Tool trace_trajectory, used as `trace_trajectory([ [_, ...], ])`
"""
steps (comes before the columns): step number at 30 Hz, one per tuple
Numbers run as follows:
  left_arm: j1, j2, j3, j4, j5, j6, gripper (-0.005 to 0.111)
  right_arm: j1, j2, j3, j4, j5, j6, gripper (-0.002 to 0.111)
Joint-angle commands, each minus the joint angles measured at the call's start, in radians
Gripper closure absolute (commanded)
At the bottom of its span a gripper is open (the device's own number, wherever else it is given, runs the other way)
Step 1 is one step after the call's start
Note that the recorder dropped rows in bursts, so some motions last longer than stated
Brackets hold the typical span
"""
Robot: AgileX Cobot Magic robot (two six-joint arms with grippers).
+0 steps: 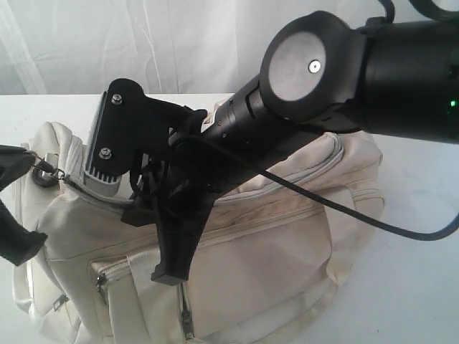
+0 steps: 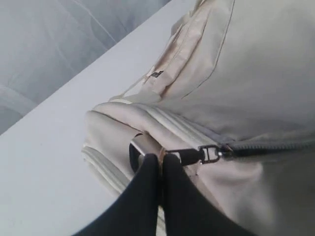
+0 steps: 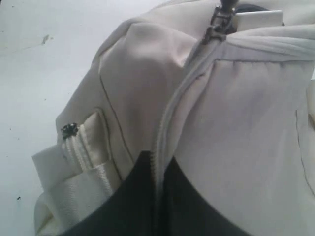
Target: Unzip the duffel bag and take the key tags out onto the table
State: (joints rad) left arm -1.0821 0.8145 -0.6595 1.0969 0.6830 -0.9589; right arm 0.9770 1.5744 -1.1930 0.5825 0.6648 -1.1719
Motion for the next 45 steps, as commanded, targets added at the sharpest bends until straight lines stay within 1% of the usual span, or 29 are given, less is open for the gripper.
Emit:
trace_trajectory([
  [1,0.004,0.056,-0.010,0.149,0.103,-0.033,0.107,0.001,-0.001,0.011,-0.041,0.095,0.008,0.108],
  [4,0.038,0.098,-0.010,0.189,0.096,-0.065,0.107,0.001,-0.001,0.011,-0.041,0.097,0.018,0.108],
  [7,0.112,0.132,-0.010,0.235,0.063,-0.093,0.107,0.001,-0.001,0.011,-0.041,0.107,0.018,0.108],
  [11,0.256,0.163,-0.017,0.265,-0.088,-0.093,0.107,0.001,-0.001,0.011,-0.041,0.115,0.018,0.108],
  [16,0.441,0.229,-0.067,0.268,-0.282,-0.083,0.107,0.001,-0.001,0.011,-0.042,0.114,0.018,0.108],
  [19,0.532,0.290,-0.111,0.268,-0.377,-0.073,0.107,0.001,-0.001,0.011,-0.042,0.126,0.030,0.108],
  [22,0.607,0.361,-0.159,0.268,-0.429,-0.063,0.107,0.001,-0.001,0.011,-0.044,0.130,0.030,0.108],
  [25,0.648,0.438,-0.199,0.268,-0.434,-0.030,0.107,0.001,-0.001,0.011,-0.044,0.126,0.033,0.108],
  [30,0.679,0.538,-0.249,0.268,-0.452,-0.028,0.107,0.001,-0.001,0.011,-0.044,0.117,0.032,0.108],
  [35,0.681,0.608,-0.271,0.272,-0.439,-0.028,0.107,0.001,-0.001,0.011,-0.044,0.122,0.032,0.108],
  [41,0.681,0.632,-0.279,0.323,-0.333,-0.028,0.107,0.001,-0.001,0.011,-0.044,0.124,0.033,0.108],
  [43,0.681,0.632,-0.289,0.323,-0.317,-0.028,0.103,0.001,-0.001,0.011,-0.044,0.126,0.033,0.108],
  [45,0.681,0.632,-0.303,0.315,-0.317,-0.004,0.090,0.001,-0.001,0.011,-0.044,0.123,0.050,0.108],
])
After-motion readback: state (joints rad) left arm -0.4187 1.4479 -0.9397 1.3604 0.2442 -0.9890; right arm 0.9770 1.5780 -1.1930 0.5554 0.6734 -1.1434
